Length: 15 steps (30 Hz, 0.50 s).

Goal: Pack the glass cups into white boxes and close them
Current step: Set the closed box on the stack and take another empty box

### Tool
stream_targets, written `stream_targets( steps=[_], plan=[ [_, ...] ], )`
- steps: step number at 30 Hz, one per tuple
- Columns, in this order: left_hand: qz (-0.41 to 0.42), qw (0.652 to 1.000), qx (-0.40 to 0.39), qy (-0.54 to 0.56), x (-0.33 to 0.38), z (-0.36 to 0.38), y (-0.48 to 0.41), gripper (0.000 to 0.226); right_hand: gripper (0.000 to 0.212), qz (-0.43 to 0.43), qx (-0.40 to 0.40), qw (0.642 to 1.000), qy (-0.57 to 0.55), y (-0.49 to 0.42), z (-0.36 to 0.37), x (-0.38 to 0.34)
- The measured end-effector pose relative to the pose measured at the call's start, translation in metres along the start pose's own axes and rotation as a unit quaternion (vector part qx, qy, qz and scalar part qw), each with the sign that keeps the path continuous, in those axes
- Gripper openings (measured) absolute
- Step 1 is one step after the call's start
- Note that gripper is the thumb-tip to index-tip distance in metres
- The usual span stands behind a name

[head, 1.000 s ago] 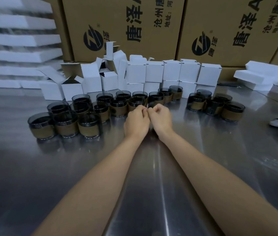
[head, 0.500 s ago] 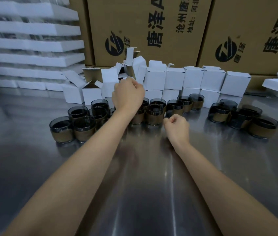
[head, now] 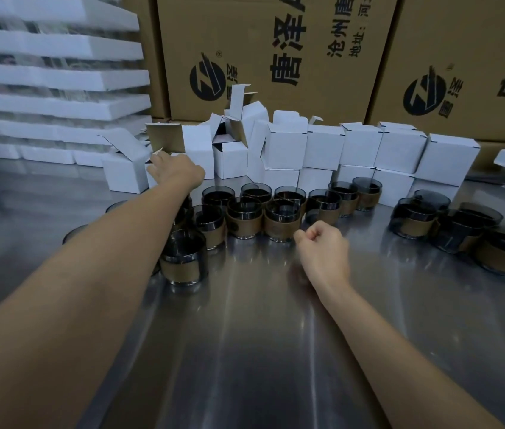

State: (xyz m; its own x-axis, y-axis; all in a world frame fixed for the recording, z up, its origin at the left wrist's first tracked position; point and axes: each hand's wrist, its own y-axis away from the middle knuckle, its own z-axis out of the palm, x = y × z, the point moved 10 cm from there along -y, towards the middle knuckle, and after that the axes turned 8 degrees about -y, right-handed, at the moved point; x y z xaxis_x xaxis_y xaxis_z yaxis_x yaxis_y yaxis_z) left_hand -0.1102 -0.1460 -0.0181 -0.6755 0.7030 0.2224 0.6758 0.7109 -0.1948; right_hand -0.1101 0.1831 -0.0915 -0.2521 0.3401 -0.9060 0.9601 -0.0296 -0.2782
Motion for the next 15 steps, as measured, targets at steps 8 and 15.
stream_targets(
  steps=[8,15],
  plan=[
    [-0.022,0.999,-0.006,0.033,0.001,0.007,-0.013,0.028,0.024,-0.004,0.009,1.000,0.023,0.001,-0.001,0.001],
    [0.090,0.962,0.220,0.135,0.039,-0.064,0.041,0.032,0.024,0.007,0.006,1.000,0.005,0.007,-0.004,-0.006]
  ],
)
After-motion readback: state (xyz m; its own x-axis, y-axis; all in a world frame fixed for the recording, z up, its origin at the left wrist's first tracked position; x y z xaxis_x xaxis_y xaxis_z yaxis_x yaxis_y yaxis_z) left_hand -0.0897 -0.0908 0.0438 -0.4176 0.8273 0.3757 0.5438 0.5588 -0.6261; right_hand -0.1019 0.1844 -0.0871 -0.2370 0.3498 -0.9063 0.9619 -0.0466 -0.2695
